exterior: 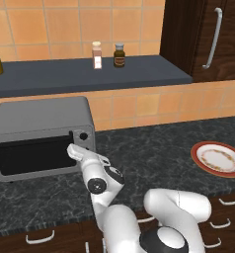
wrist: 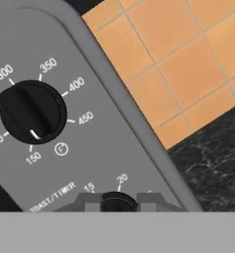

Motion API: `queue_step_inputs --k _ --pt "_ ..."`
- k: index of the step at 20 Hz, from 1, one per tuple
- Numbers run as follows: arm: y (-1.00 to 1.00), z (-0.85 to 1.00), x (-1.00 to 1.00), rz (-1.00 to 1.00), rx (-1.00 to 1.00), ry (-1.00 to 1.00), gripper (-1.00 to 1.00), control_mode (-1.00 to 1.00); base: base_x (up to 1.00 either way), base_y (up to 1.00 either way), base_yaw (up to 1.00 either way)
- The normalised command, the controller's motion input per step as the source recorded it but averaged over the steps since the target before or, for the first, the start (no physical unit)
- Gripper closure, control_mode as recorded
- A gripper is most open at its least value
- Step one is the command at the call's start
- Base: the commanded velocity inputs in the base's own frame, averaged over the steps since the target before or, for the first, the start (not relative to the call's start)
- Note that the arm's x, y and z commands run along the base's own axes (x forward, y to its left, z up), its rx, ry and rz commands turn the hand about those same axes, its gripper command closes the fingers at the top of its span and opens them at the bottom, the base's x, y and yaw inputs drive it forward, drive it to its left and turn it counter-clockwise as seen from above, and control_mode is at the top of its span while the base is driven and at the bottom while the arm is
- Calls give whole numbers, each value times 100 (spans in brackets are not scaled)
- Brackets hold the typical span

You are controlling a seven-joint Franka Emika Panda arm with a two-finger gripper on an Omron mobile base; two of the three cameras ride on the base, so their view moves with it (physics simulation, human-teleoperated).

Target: Pick up the kebab skewer and baguette bread, and place them inside the toaster oven. Close the toaster oven door and start by setting the timer.

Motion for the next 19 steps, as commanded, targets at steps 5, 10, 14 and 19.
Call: queue_step_inputs --k 5,10,14,19 --pt "14 -22 0 -4 13 0 100 -100 0 0 0" --pt "22 -25 0 -5 14 0 100 -100 0 0 0" --pt "22 -24 0 -6 15 0 100 -100 0 0 0" --pt "31 -23 -2 -8 15 0 100 -100 0 0 0"
